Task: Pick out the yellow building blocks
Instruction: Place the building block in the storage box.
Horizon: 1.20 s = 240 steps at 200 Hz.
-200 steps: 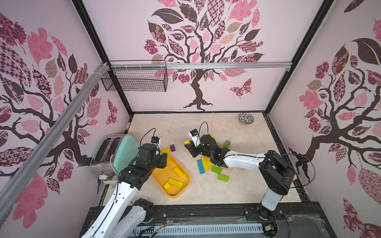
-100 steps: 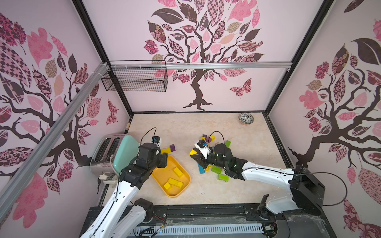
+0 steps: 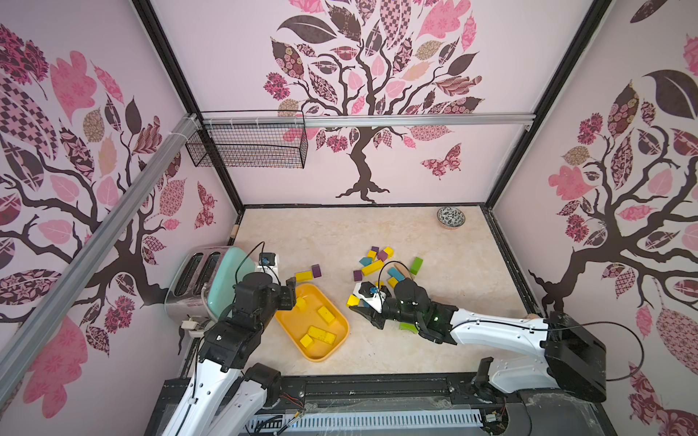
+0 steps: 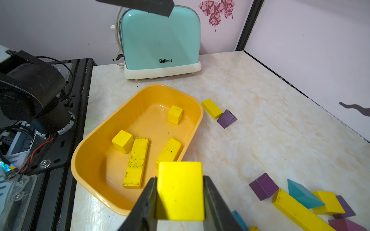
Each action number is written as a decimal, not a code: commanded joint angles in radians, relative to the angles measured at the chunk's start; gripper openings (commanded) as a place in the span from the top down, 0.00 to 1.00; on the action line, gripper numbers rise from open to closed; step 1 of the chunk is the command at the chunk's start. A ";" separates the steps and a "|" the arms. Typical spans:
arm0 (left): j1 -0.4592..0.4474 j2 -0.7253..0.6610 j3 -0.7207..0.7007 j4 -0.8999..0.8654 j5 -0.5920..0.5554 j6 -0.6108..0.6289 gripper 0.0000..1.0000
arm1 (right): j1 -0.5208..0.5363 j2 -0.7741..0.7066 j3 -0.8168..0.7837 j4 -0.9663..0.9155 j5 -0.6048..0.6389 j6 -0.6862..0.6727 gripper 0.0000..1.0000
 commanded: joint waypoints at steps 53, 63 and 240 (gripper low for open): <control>0.016 0.025 -0.020 0.016 -0.044 -0.006 0.38 | 0.051 0.070 0.081 0.047 -0.081 -0.059 0.71; 0.020 0.024 -0.023 0.022 -0.042 -0.005 0.38 | 0.056 0.091 0.093 0.048 -0.090 -0.062 0.71; 0.074 0.085 -0.030 0.043 0.009 0.001 0.38 | 0.071 0.491 0.447 -0.198 -0.130 -0.090 0.65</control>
